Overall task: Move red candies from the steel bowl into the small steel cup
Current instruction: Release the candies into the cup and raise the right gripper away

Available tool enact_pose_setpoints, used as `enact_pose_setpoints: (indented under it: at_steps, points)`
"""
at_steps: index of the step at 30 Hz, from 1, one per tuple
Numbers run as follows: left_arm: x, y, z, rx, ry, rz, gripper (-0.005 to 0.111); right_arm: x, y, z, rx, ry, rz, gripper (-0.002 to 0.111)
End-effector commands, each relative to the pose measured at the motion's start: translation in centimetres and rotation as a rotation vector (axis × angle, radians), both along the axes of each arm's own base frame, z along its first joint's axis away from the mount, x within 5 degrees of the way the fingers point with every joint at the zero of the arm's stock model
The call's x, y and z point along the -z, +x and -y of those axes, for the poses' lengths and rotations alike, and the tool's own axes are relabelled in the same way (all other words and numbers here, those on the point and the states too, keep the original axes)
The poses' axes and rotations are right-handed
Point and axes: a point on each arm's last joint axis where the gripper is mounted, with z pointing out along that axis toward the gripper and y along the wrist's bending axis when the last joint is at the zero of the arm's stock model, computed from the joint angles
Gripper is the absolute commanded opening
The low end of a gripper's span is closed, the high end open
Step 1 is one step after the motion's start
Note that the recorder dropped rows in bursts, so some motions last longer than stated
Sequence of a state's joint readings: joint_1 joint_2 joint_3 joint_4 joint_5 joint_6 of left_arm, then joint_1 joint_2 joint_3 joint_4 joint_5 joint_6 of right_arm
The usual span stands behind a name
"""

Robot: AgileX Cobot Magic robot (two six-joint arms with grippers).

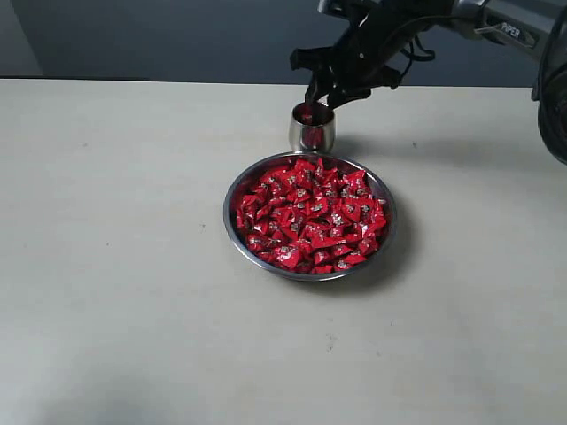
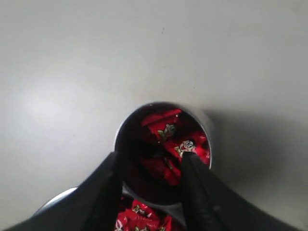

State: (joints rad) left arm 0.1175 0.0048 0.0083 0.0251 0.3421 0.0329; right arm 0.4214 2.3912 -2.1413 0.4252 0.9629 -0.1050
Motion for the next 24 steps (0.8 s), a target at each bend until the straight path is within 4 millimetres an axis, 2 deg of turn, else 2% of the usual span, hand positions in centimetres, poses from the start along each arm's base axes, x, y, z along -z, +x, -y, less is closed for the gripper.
enact_pose_setpoints:
  at_steps: [1,6,11,20,24]
  points:
    - [-0.4,0.0,0.0,-0.003,0.001,0.024,0.0,-3.2,-0.1,0.4,0.004,0.026,0.063,0.027]
    - [-0.4,0.0,0.0,-0.003,0.001,0.024,0.0,-5.4,-0.9,0.6,-0.011,0.036,0.071,0.009]
    - [-0.4,0.0,0.0,-0.003,0.001,0.024,0.0,-6.5,-1.6,0.6,-0.032,0.029,0.061,-0.001]
    - [-0.4,0.0,0.0,-0.003,0.001,0.024,0.0,-9.4,-3.4,-1.5,-0.099,0.056,0.155,-0.001]
    - [-0.4,0.0,0.0,-0.003,0.001,0.024,0.0,-9.8,-4.4,-2.7,-0.137,0.053,0.169,-0.001]
